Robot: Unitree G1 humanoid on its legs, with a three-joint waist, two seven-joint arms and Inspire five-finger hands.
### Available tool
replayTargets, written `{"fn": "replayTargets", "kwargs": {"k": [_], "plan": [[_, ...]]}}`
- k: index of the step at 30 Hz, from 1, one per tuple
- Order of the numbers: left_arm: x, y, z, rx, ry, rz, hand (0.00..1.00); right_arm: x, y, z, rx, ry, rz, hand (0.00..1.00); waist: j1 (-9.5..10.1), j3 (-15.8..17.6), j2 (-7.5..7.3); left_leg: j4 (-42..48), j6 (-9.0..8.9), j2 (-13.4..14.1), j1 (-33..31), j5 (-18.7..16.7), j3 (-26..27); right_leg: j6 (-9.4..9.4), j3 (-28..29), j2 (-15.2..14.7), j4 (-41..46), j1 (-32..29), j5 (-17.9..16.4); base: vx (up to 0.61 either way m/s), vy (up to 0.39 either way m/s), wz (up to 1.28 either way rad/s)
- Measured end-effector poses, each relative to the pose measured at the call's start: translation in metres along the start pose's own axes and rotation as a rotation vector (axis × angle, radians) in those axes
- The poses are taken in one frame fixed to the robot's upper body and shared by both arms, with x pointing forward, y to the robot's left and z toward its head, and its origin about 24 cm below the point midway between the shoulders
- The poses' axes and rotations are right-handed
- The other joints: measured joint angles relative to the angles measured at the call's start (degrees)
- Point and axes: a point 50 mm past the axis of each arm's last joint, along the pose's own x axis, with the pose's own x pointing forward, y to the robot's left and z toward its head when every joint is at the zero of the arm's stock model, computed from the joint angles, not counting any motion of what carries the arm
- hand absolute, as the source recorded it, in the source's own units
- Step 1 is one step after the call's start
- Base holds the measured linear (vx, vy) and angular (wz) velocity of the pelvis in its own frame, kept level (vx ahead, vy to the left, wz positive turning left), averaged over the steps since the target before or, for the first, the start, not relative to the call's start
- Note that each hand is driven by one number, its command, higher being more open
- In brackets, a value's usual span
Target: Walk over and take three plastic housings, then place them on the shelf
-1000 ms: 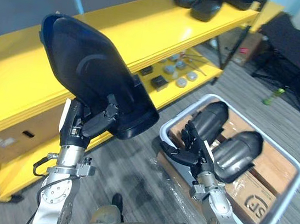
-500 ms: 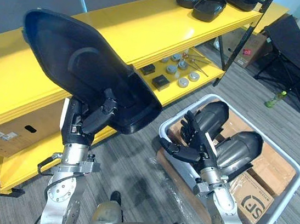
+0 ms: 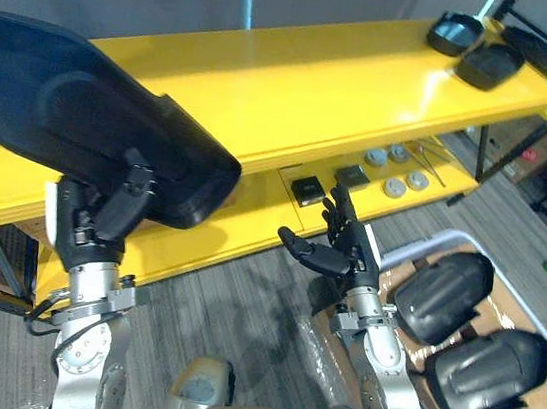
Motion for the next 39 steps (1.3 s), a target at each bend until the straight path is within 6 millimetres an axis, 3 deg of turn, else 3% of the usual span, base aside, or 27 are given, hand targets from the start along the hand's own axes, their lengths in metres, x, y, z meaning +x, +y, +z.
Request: {"fn": "replayTargets", "kwargs": {"k": [3, 5, 6, 7, 8, 9, 11, 12, 14, 20, 21, 23, 24, 25, 26, 27, 28, 29, 33, 35, 37, 39], "plan": [[0.002, 0.006, 0.002, 0.012, -0.013, 0.053, 0.00, 0.007, 0.000, 0.009, -0.040, -0.052, 0.007, 1.00, -0.01, 0.04, 0.87, -3.71, -0.13, 0.02, 5.76, 0.18, -2.02, 0.75, -0.98, 6.73, -8.89, -2.72, -4.64, 0.30, 0.057, 0.43], [0.002, 0.004, 0.002, 0.005, -0.014, 0.057, 0.00, 0.013, -0.002, 0.018, -0.052, -0.104, 0.003, 1.00, -0.28, -0.07, 1.12, -4.99, -0.65, -0.23, 7.06, 0.17, -3.18, 1.91, 0.46, 10.03, -18.14, -5.87, -3.89, 0.28, -0.010, 0.54], [0.003, 0.002, 0.001, -0.001, -0.010, 0.047, 0.00, 0.016, -0.007, 0.024, -0.061, -0.132, -0.015, 1.00, -0.74, -0.14, 1.02, -5.58, -1.19, -1.18, 8.06, -0.08, -4.90, 4.22, 3.65, 11.94, -24.61, -7.72, -1.93, 0.26, -0.056, 0.71], [0.002, 0.000, 0.000, -0.005, -0.005, 0.042, 0.00, 0.017, -0.010, 0.025, -0.065, -0.136, -0.030, 1.00, -1.15, -0.34, 0.69, -5.59, -1.74, -1.72, 8.69, -0.41, -5.78, 4.27, 5.05, 12.54, -26.94, -7.86, -0.04, 0.30, -0.116, 0.87], [0.002, -0.002, -0.002, -0.009, 0.002, 0.034, 0.00, 0.016, -0.013, 0.025, -0.069, -0.136, -0.050, 1.00, -1.80, -0.66, 0.16, -5.55, -2.35, -2.61, 9.67, -0.80, -6.96, 2.93, 6.05, 12.86, -29.53, -7.23, 4.99, 0.32, -0.171, 0.82], [0.001, -0.003, -0.004, -0.008, 0.009, 0.024, 0.00, 0.015, -0.018, 0.026, -0.082, -0.135, -0.065, 1.00, -2.10, -1.60, -0.75, -5.54, -3.42, -3.93, 10.98, -1.83, -7.44, 0.35, 5.69, 12.49, -31.53, -6.05, 9.25, 0.33, -0.188, 0.56], [-0.001, -0.002, -0.008, -0.011, 0.031, 0.036, 0.00, 0.018, -0.030, 0.032, -0.129, -0.149, -0.069, 1.00, -1.61, -2.41, 3.28, -5.44, -4.06, -1.38, 11.19, -2.88, -7.23, 0.62, 4.67, 14.67, -34.71, -3.74, 9.47, 0.31, -0.119, 0.14], [0.000, -0.002, -0.008, -0.011, 0.027, 0.032, 0.00, 0.017, -0.036, 0.035, -0.146, -0.153, -0.080, 1.00, -1.80, -2.83, 4.47, -5.97, -4.10, -0.30, 11.41, -2.85, -7.01, 0.30, 3.87, 15.70, -36.63, -2.77, 9.70, 0.28, -0.066, 0.09], [0.001, -0.005, -0.007, -0.015, 0.021, 0.007, 0.00, 0.015, -0.048, 0.037, -0.159, -0.151, -0.120, 1.00, -1.84, -2.89, 4.85, -6.31, -5.04, 0.28, 12.13, -2.16, -6.51, 0.16, 3.64, 16.76, -38.92, -0.83, 9.80, 0.24, -0.063, 0.04], [0.002, -0.009, -0.008, -0.020, 0.020, -0.042, 0.00, 0.004, -0.069, 0.062, -0.185, -0.266, -0.226, 1.00, -3.94, -3.27, 5.47, -4.04, -5.44, 0.10, 11.28, -0.86, -3.17, 1.39, 3.18, 16.95, -44.21, 2.62, 10.93, 0.11, 0.014, 0.08], [0.005, -0.013, -0.012, -0.027, 0.025, -0.061, 0.00, 0.000, -0.072, 0.066, -0.190, -0.294, -0.248, 1.00, -4.78, -2.87, 5.58, 1.63, -5.52, 0.01, 8.82, -0.82, -1.69, 1.53, 1.82, 16.56, -45.17, 4.09, 10.99, 0.04, 0.078, 0.48], [0.013, -0.020, -0.018, -0.008, 0.023, -0.094, 0.00, -0.003, -0.075, 0.074, -0.203, -0.331, -0.259, 1.00, -5.31, -0.45, 5.71, 14.51, -7.99, 0.35, 5.09, 1.85, 2.63, 1.04, 0.54, 14.53, -46.02, 8.43, 10.26, 0.01, 0.148, 0.44], [0.018, -0.023, -0.017, 0.012, 0.011, -0.136, 0.00, -0.004, -0.075, 0.080, -0.208, -0.364, -0.260, 1.00, -5.16, 1.09, 4.02, 19.65, -3.99, 1.43, 0.66, -1.19, 5.48, 1.41, 0.47, 11.87, -46.39, 10.01, 9.97, -0.02, 0.119, 0.15], [0.021, -0.026, -0.015, 0.023, -0.006, -0.165, 0.00, -0.003, -0.075, 0.085, -0.209, -0.395, -0.264, 1.00, -5.02, 1.18, 4.41, 17.66, -3.88, 2.47, -0.72, -2.97, 5.62, 1.63, 0.71, 11.25, -46.34, 9.98, 9.80, -0.04, 0.122, 0.09], [0.025, -0.031, -0.012, 0.033, -0.031, -0.203, 0.00, -0.001, -0.077, 0.092, -0.215, -0.436, -0.268, 1.00, -5.22, 1.87, 4.65, 12.54, -4.86, 4.70, -2.05, -3.08, 4.90, 2.18, 1.19, 11.29, -46.23, 9.67, 9.37, -0.03, 0.183, -0.12], [0.028, -0.036, -0.010, 0.039, -0.048, -0.235, 0.00, 0.003, -0.077, 0.098, -0.204, -0.462, -0.249, 1.00, -5.29, 1.92, 6.35, 4.85, -6.61, 7.33, -2.14, -1.46, 3.38, 2.97, 2.10, 11.49, -45.50, 9.61, 9.05, -0.01, 0.324, -0.40], [0.027, -0.043, -0.011, 0.046, -0.051, -0.269, 0.00, 0.005, -0.078, 0.102, -0.180, -0.478, -0.230, 1.00, -5.55, 1.74, 7.82, -2.09, -8.20, 9.45, -0.71, 4.94, 2.41, 5.07, 4.01, 11.27, -43.81, 9.01, 8.41, 0.01, 0.353, -0.52], [0.027, -0.046, -0.011, 0.046, -0.050, -0.292, 0.00, 0.005, -0.077, 0.103, -0.172, -0.481, -0.222, 1.00, -5.88, 1.73, 8.33, -2.21, -8.19, 9.51, 0.31, 6.46, 3.77, 6.11, 4.93, 10.88, -43.02, 9.15, 7.92, 0.04, 0.365, -0.66], [0.038, -0.053, -0.003, 0.112, -0.057, -0.467, 0.00, -0.009, -0.068, 0.121, -0.156, -0.566, -0.206, 1.00, -8.39, 2.00, 4.22, -5.51, -5.36, 3.55, 2.31, 5.56, 9.73, 8.07, 10.78, 5.38, -45.82, 8.44, 9.48, 0.08, 0.284, -0.37], [0.038, -0.056, -0.002, 0.115, -0.029, -0.499, 0.00, -0.020, -0.071, 0.128, -0.168, -0.598, -0.227, 1.00, -9.40, 1.76, 3.72, -6.14, -4.51, 2.87, 3.03, 5.59, 10.98, 8.22, 12.01, 5.17, -46.91, 8.55, 10.90, 0.11, 0.143, -0.24], [0.038, -0.057, -0.002, 0.087, 0.005, -0.516, 0.00, -0.030, -0.074, 0.127, -0.171, -0.596, -0.254, 1.00, -9.83, 1.40, 3.30, -6.68, -4.61, 3.03, 4.18, 5.39, 12.24, 9.40, 11.67, 5.28, -47.51, 8.54, 11.95, 0.14, 0.049, -0.34], [0.040, -0.066, -0.002, 0.050, 0.051, -0.553, 0.00, -0.037, -0.082, 0.123, -0.190, -0.560, -0.290, 1.00, -11.56, 1.08, 3.37, -7.41, -4.69, 3.52, 4.23, 5.36, 12.17, 9.48, 11.44, 5.94, -47.71, 8.30, 12.01, 0.13, -0.031, -0.06]]}}
